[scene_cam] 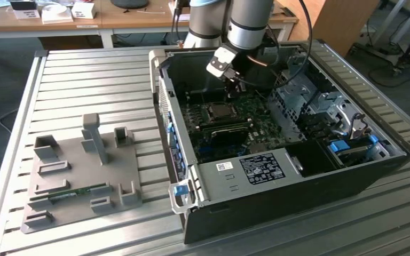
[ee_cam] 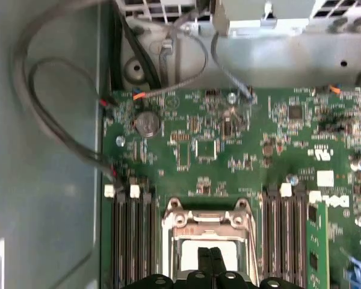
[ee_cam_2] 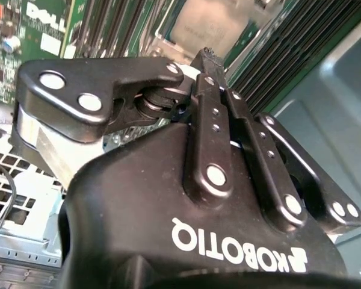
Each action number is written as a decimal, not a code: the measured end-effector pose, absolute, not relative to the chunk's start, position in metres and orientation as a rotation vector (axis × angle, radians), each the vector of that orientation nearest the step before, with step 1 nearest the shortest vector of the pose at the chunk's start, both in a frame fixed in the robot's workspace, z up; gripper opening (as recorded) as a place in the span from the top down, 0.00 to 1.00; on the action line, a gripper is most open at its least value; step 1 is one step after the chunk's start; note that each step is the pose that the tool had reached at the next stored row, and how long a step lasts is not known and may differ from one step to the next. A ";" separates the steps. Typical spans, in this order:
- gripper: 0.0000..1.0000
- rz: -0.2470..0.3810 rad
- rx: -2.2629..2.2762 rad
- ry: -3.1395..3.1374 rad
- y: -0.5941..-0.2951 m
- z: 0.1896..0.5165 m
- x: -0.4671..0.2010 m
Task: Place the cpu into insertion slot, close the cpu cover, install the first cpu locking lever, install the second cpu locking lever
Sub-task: 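Close the cpu cover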
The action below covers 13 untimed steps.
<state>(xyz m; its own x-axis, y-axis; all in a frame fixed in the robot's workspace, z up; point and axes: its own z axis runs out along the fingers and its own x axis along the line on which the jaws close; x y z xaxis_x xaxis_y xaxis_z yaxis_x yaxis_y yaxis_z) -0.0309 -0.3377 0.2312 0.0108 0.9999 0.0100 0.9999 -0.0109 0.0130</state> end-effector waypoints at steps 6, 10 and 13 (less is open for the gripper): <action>0.89 0.025 2.232 2.208 -0.338 0.231 -0.038; 0.89 0.025 2.232 2.208 -0.338 0.231 -0.038; 0.89 0.025 2.230 2.209 -0.338 0.231 -0.039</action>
<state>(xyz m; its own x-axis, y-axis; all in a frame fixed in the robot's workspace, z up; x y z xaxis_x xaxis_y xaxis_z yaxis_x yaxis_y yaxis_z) -0.0385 -0.3377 0.2310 0.0093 0.9999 0.0100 0.9999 -0.0094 0.0130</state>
